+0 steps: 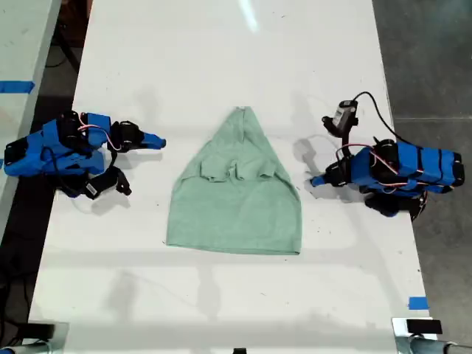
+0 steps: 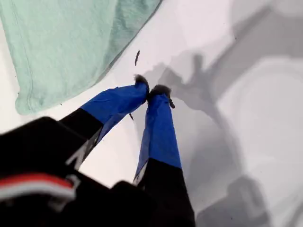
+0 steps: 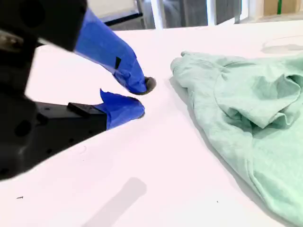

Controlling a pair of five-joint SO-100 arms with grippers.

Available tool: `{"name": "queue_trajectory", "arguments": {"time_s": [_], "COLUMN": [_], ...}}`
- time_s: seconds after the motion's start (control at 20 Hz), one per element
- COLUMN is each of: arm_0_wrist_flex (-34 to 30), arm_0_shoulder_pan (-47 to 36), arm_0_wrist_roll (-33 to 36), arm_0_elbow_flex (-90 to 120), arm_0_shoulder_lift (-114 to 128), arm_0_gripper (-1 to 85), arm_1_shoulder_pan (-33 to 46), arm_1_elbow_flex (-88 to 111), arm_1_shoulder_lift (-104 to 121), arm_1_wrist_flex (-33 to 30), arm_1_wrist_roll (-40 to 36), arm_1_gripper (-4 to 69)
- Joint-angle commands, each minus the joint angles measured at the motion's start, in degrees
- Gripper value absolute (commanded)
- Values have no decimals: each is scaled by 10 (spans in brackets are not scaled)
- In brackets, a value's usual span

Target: Fold t shirt

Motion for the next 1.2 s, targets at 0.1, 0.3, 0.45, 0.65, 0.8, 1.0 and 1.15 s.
{"name": "queue_trajectory", "arguments": {"time_s": [0.1,0.3,0.45,0.65,0.8,1.0,1.15], "arm_0_wrist_flex": [0,0,0,0,0,0,0], "arm_0_shoulder_pan": [-7,1,1,1,1,5,7], "arm_0_wrist_roll": [-4,-4,-4,-4,-4,-4,-4], "arm_0_elbow_flex": [3,3,3,3,3,3,3], "arm_0_shoulder_lift": [4,4,4,4,4,4,4], "arm_0_gripper": [37,42,43,43,43,-1,-1], "arm_1_shoulder_pan": [4,4,4,4,4,4,4], "arm_1_elbow_flex": [26,26,26,26,26,26,26], "arm_1_shoulder_lift": [8,8,8,8,8,8,8], "arm_1_wrist_flex": [1,1,1,1,1,1,1], "arm_1_wrist_roll": [6,6,6,6,6,6,6], "arm_1_gripper": [32,32,32,32,32,32,32]}}
